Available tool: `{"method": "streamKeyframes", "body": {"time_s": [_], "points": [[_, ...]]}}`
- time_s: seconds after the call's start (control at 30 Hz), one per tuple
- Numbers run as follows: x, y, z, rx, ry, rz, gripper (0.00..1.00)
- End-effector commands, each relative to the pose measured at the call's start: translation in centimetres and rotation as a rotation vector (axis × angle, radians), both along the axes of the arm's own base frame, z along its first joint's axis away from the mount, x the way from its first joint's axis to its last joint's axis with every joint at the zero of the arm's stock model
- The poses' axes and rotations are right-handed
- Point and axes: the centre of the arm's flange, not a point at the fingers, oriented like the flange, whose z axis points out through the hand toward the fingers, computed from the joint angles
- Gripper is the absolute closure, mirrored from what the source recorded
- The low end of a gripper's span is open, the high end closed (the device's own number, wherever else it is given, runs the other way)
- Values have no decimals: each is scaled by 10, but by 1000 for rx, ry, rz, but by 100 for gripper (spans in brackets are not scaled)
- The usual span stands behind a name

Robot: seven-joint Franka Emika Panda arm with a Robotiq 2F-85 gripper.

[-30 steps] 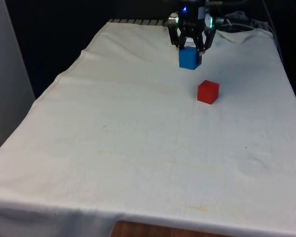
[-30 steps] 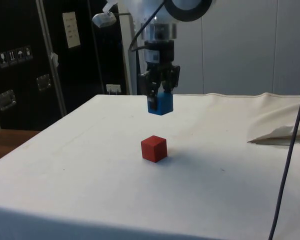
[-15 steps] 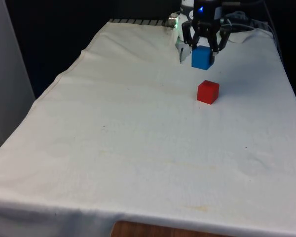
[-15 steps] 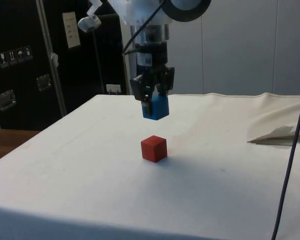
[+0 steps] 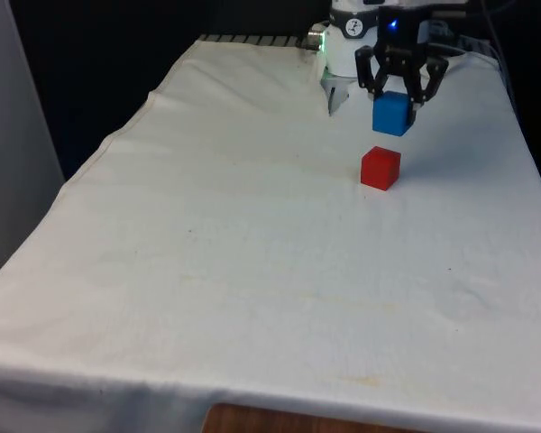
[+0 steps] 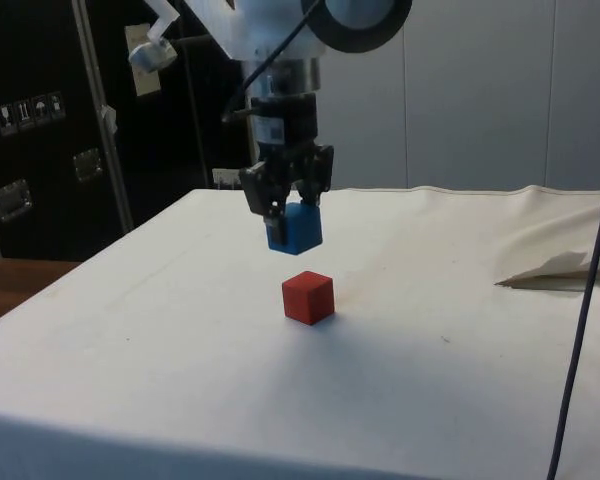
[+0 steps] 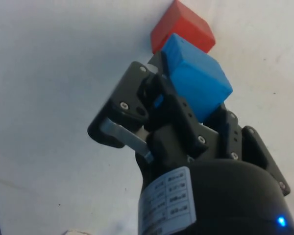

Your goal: Stack the two cubes.

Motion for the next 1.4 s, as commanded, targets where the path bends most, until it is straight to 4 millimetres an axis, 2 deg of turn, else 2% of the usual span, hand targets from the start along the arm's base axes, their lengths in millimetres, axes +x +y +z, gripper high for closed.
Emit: {"method": "streamKeyframes", "body": {"time_s": [0.0, 1.37], "points": [[0, 3, -2, -2, -2, -5, 98], [-5, 2, -51, 15, 8, -23, 98]]}}
